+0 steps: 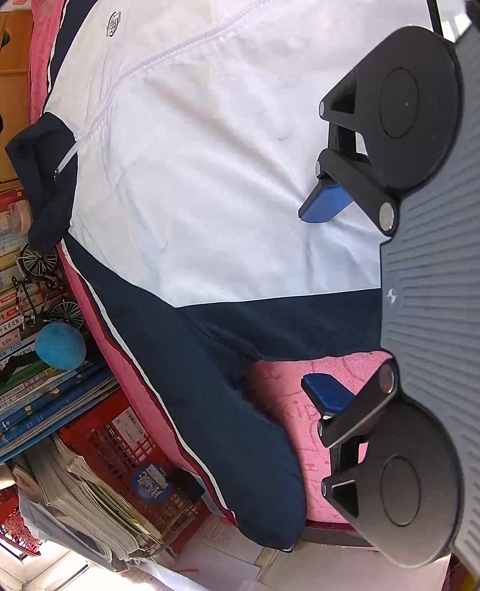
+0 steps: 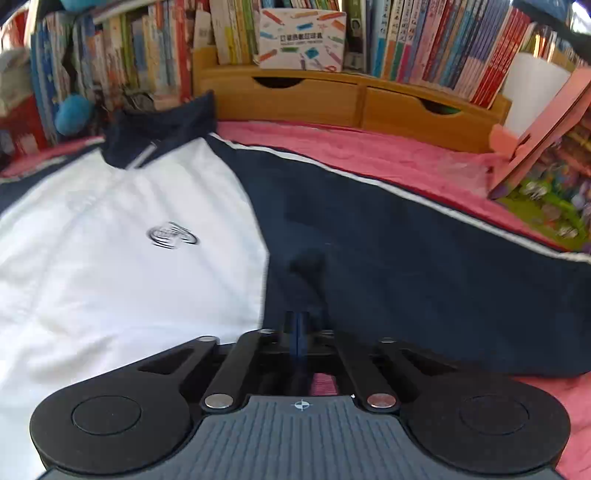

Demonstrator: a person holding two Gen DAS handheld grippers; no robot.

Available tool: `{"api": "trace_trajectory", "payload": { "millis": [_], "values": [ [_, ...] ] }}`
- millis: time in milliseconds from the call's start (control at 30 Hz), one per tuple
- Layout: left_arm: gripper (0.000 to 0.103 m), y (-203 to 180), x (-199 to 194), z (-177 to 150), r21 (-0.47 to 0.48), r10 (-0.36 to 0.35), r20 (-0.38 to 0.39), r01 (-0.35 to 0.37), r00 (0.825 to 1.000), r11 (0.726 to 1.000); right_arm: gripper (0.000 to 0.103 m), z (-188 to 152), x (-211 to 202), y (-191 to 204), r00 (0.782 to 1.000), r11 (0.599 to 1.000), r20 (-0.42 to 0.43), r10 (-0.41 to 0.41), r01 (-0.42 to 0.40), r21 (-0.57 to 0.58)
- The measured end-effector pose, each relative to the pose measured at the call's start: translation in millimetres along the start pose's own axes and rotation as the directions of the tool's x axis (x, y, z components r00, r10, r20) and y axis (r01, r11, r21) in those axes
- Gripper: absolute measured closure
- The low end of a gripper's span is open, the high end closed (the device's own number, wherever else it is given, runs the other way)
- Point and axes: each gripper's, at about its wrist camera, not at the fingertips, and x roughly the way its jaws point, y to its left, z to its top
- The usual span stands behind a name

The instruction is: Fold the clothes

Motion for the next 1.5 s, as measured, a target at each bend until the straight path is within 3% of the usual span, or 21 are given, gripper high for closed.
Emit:
{"api": "trace_trajectory", "payload": {
  "millis": [33,67,133,167,233,267,333,400,500,567,667,700,800,867,1067,1100,1167,1267,1333,1400,1500],
  "values": [
    [0.011,2,0,-1,-0.007,0.004,-0.003,-0.004,1.0,1.0,0.062,4,2,1,0.987,0.984,0.01,-0.163,0.163,-0.074],
    [0.011,5,-1,-3,-0.015,0.004,-0.011,-0.004,1.0,1.0,0.037,1,-5,-10,0.991,0.991,-0.011,-0.136,0.136,0.0],
    [0.011,9,-4,-6,-0.026,0.004,-0.026,-0.005,1.0,1.0,0.035,-7,-23,-35,0.999,0.978,-0.047,-0.003,0.013,0.209],
    [0.011,10,-5,-9,-0.029,0.004,-0.032,-0.005,0.999,1.0,0.035,-12,-32,-47,0.996,0.949,-0.054,0.066,-0.046,0.312],
    [0.011,11,-10,-13,-0.023,-0.001,-0.041,0.0,0.999,1.0,0.036,-20,-50,-72,0.978,0.849,-0.047,0.203,-0.151,0.507],
    [0.01,11,-14,-18,-0.02,-0.008,-0.048,0.007,0.999,1.0,0.036,-29,-60,-72,0.955,0.807,-0.049,0.292,-0.218,0.548],
    [0.01,10,-21,-25,-0.01,-0.024,-0.062,0.023,0.998,1.0,0.036,-55,-88,-59,0.907,0.766,-0.09,0.412,-0.292,0.573],
    [0.009,10,-26,-34,-0.014,-0.043,-0.073,0.042,0.996,0.999,0.036,-85,-115,-51,0.855,0.735,-0.154,0.495,-0.317,0.599],
    [0.006,15,-30,-41,-0.048,-0.079,-0.081,0.076,0.994,0.996,0.036,-136,-146,-46,0.748,0.678,-0.268,0.607,-0.311,0.666],
    [0.004,21,-28,-41,-0.086,-0.11,-0.083,0.103,0.99,0.991,0.032,-159,-154,-33,0.709,0.657,-0.308,0.635,-0.285,0.698],
    [0.001,30,-23,-35,-0.129,-0.155,-0.091,0.143,0.984,0.981,0.027,-181,-147,-7,0.677,0.592,-0.305,0.67,-0.239,0.77],
    [0.001,32,-23,-35,-0.123,-0.167,-0.088,0.156,0.982,0.98,0.036,-185,-145,1,0.67,0.569,-0.288,0.685,-0.245,0.785],
    [0.0,36,-23,-36,-0.094,-0.193,-0.069,0.186,0.979,0.978,0.054,-187,-163,12,0.715,0.681,-0.315,0.624,-0.299,0.668],
    [0.0,37,-23,-38,-0.058,-0.211,-0.045,0.208,0.976,0.976,0.053,-189,-177,18,0.749,0.752,-0.328,0.576,-0.328,0.572],
    [0.0,37,-27,-35,0.043,-0.214,-0.031,0.215,0.976,0.976,0.052,-197,-203,26,0.777,0.859,-0.474,0.415,-0.163,0.486],
    [0.002,36,-31,-37,0.071,-0.202,-0.027,0.203,0.979,0.977,0.043,-194,-212,27,0.794,0.864,-0.455,0.403,-0.166,0.475],
    [0.006,37,-44,-43,0.116,-0.207,-0.014,0.207,0.978,0.971,0.037,-185,-230,35,0.846,0.91,-0.405,0.346,-0.197,0.366],
    [0.006,44,-73,-64,0.142,-0.287,0.01,0.283,0.958,0.949,0.033,-173,-249,71,0.919,0.975,-0.328,0.219,-0.214,0.053],
    [0.006,43,-93,-80,0.156,-0.323,0.012,0.317,0.946,0.936,0.024,-175,-258,103,0.958,0.964,-0.253,0.136,-0.187,-0.19],
    [0.006,37,-109,-102,0.207,-0.329,0.012,0.32,0.944,0.925,0.017,-189,-266,131,0.985,0.913,-0.148,0.089,-0.14,-0.383],
    [0.005,15,-124,-136,0.323,-0.292,0.016,0.272,0.956,0.907,0.003,-218,-266,159,0.999,0.84,0.043,-0.029,0.048,-0.54]
  ]
}}
